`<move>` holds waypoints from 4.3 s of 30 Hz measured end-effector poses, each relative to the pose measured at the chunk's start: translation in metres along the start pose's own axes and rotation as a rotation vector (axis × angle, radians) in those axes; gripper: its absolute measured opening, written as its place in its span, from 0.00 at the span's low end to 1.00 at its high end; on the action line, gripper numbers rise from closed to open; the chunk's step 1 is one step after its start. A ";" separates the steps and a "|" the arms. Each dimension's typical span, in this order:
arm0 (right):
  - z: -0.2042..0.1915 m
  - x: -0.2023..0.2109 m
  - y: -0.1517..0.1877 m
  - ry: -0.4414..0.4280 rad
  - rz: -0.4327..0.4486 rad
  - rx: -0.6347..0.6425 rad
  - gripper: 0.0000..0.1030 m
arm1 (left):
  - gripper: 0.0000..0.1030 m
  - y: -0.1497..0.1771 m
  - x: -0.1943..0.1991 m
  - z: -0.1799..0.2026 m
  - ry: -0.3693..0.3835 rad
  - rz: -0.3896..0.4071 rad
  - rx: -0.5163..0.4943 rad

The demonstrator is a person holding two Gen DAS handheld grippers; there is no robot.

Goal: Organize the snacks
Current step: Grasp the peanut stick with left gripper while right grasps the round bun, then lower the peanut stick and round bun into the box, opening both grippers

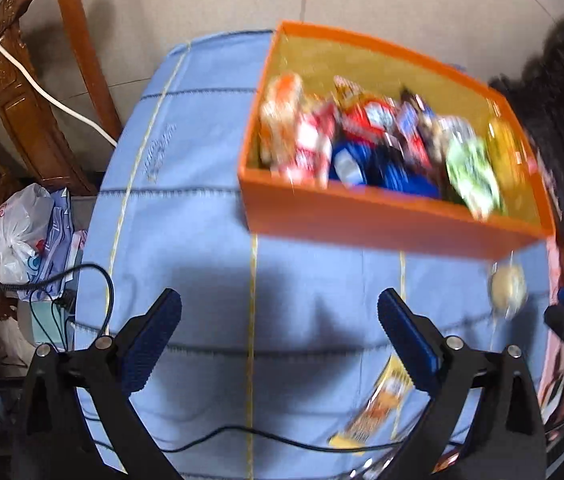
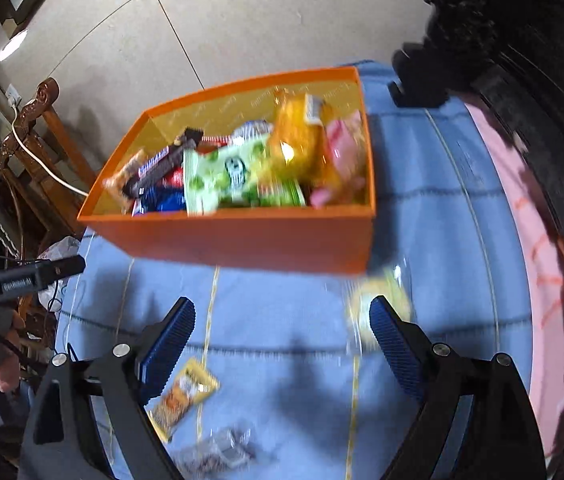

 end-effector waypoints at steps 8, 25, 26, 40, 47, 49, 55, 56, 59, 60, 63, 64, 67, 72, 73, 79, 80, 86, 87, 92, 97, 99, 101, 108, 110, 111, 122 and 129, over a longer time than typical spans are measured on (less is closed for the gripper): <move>-0.001 0.015 0.058 0.007 -0.044 -0.026 0.90 | 0.94 0.063 -0.012 0.042 0.011 -0.081 -0.156; 0.049 0.012 0.078 0.290 0.009 0.004 0.90 | 0.94 0.121 -0.016 0.056 0.037 -0.152 -0.234; 0.051 0.009 0.073 0.293 0.012 0.011 0.90 | 0.94 0.120 -0.016 0.054 0.036 -0.152 -0.229; 0.051 -0.078 0.013 0.344 -0.044 0.170 0.90 | 0.94 0.113 -0.018 0.021 0.007 -0.167 -0.154; 0.064 -0.101 0.012 0.310 -0.125 0.158 0.56 | 0.94 0.096 -0.015 0.007 0.000 -0.156 -0.098; 0.061 -0.094 0.013 0.286 -0.128 0.161 0.54 | 0.94 0.091 -0.016 0.006 0.004 -0.152 -0.088; 0.038 -0.038 0.049 0.151 -0.069 0.162 0.54 | 0.94 0.077 -0.022 0.008 0.019 -0.144 -0.069; 0.034 -0.029 0.060 0.129 -0.071 0.169 0.54 | 0.94 0.077 -0.025 0.011 0.019 -0.149 -0.076; 0.023 -0.009 0.092 0.077 -0.092 0.170 0.54 | 0.94 0.083 -0.033 0.025 0.022 -0.169 -0.119; 0.021 -0.005 0.099 0.066 -0.100 0.164 0.54 | 0.93 0.086 -0.035 0.032 0.025 -0.169 -0.143; 0.013 0.002 0.123 0.047 -0.124 0.166 0.54 | 0.93 0.098 -0.042 0.055 0.009 -0.156 -0.258; 0.011 0.004 0.128 0.045 -0.125 0.162 0.54 | 0.93 0.105 -0.046 0.064 0.008 -0.163 -0.299; 0.004 0.010 0.138 0.025 -0.124 0.128 0.54 | 0.91 0.118 -0.053 0.080 0.021 -0.172 -0.362; 0.001 0.018 0.143 0.002 -0.113 0.097 0.55 | 0.67 0.133 -0.070 0.093 0.034 -0.216 -0.412; 0.002 0.018 0.144 0.000 -0.113 0.092 0.55 | 0.68 0.133 -0.073 0.095 0.034 -0.207 -0.414; 0.000 0.024 0.147 0.002 -0.109 0.081 0.55 | 0.30 0.130 -0.067 0.098 0.066 -0.130 -0.426; -0.001 0.026 0.146 -0.004 -0.105 0.085 0.55 | 0.29 0.128 -0.065 0.095 0.051 -0.135 -0.410; -0.006 0.030 0.137 -0.020 -0.086 0.090 0.55 | 0.28 0.115 -0.053 0.057 0.047 -0.128 -0.251; -0.008 0.030 0.136 -0.022 -0.084 0.094 0.55 | 0.28 0.114 -0.049 0.050 0.066 -0.129 -0.224; -0.017 0.032 0.118 -0.040 -0.061 0.112 0.55 | 0.28 0.109 -0.024 0.038 0.067 -0.092 -0.182; -0.028 0.037 0.079 -0.048 -0.003 0.145 0.55 | 0.28 0.080 0.005 0.035 0.074 -0.037 -0.156; -0.031 0.042 0.058 -0.047 0.031 0.163 0.55 | 0.28 0.066 0.017 0.035 0.086 -0.012 -0.150; -0.034 0.048 0.031 -0.046 0.073 0.176 0.55 | 0.28 0.048 0.031 0.038 0.092 0.020 -0.145; -0.033 0.049 -0.053 -0.032 0.165 0.161 0.55 | 0.28 -0.041 0.058 0.055 0.115 0.123 -0.138; -0.034 0.042 -0.072 -0.040 0.176 0.164 0.55 | 0.28 -0.064 0.060 0.058 0.124 0.138 -0.126; -0.035 0.037 -0.085 -0.041 0.183 0.169 0.55 | 0.28 -0.074 0.058 0.061 0.127 0.144 -0.121; -0.041 -0.045 -0.157 -0.050 0.130 0.093 0.79 | 0.89 -0.150 -0.005 0.062 -0.050 0.122 -0.039; -0.040 -0.032 -0.097 -0.132 0.103 0.054 0.80 | 0.95 -0.102 -0.007 0.043 0.051 0.085 0.015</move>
Point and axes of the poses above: each gripper's, at about its wrist camera, not at the fingertips, and x roughly against the way its jaws point, z to its right, y to its underside, the point moved 6 cm from there along -x, roughly the way its jaws point, and after that the axes turned 1 degree about -y, right-handed, at the moved point
